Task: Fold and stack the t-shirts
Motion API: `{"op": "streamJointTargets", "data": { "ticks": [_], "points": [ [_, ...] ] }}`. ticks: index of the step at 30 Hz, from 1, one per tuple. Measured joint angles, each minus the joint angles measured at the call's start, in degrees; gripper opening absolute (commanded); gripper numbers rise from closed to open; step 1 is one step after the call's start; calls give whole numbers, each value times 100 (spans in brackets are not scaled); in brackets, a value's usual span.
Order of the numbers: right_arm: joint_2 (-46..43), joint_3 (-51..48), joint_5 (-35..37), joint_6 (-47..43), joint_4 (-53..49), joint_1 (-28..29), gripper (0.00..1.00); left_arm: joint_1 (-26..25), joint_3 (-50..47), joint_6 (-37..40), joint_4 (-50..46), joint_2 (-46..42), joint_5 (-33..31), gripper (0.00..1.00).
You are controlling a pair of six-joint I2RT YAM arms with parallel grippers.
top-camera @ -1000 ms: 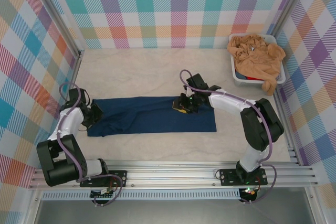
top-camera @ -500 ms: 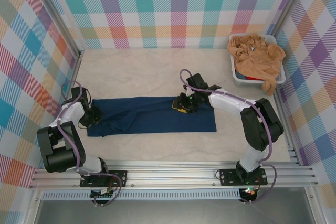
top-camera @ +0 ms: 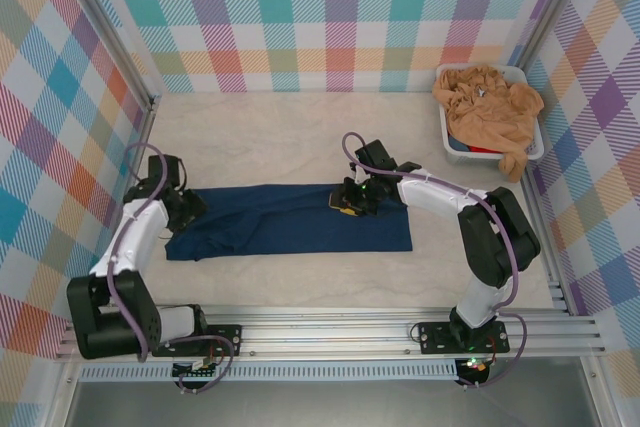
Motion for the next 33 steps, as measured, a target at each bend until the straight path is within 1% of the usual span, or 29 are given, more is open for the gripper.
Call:
{"op": "streamJointTargets", "data": {
  "ticks": [2,4,8,10,12,13,14,17,20,23,26,29,32,33],
  "points": [
    [2,0,0,-2,-7,-4,34,-308,-129,-380,-85,-295,101,43],
    [2,0,0,-2,-4,-4,35,-555,-413,-951,-195,-667,192,43],
    [2,0,0,0,0,-4,34,-815,-1163,-2197,-245,-1325,404,43],
    [0,0,0,2,2,-4,34,-929,-1412,-2723,-260,-1353,468,44],
    [2,0,0,2,2,-4,34,-986,-1421,-2979,-345,-1239,446,52],
    [2,0,0,2,2,-4,34,-986,-1360,-3060,-409,-1180,326,53],
    [2,0,0,0,2,-4,34,-981,-1252,-3088,-494,-1128,195,52],
    [0,0,0,0,2,-4,34,-723,-728,-2900,-636,-868,-118,45],
    [-2,-2,0,2,2,-4,34,-179,-280,-2441,-612,-439,-348,36],
    [-13,-33,0,2,15,-11,34,168,-251,-1816,-380,-140,-538,31],
    [-17,-59,0,2,13,-33,34,365,-378,-1141,15,85,-474,29],
    [-17,-61,0,0,17,-72,34,509,-428,-562,315,369,-293,31],
    [-17,-61,0,0,17,-114,34,699,-470,-81,605,577,-101,44],
    [-17,-61,0,2,17,-125,34,761,-479,39,695,632,-26,46]
  ]
}}
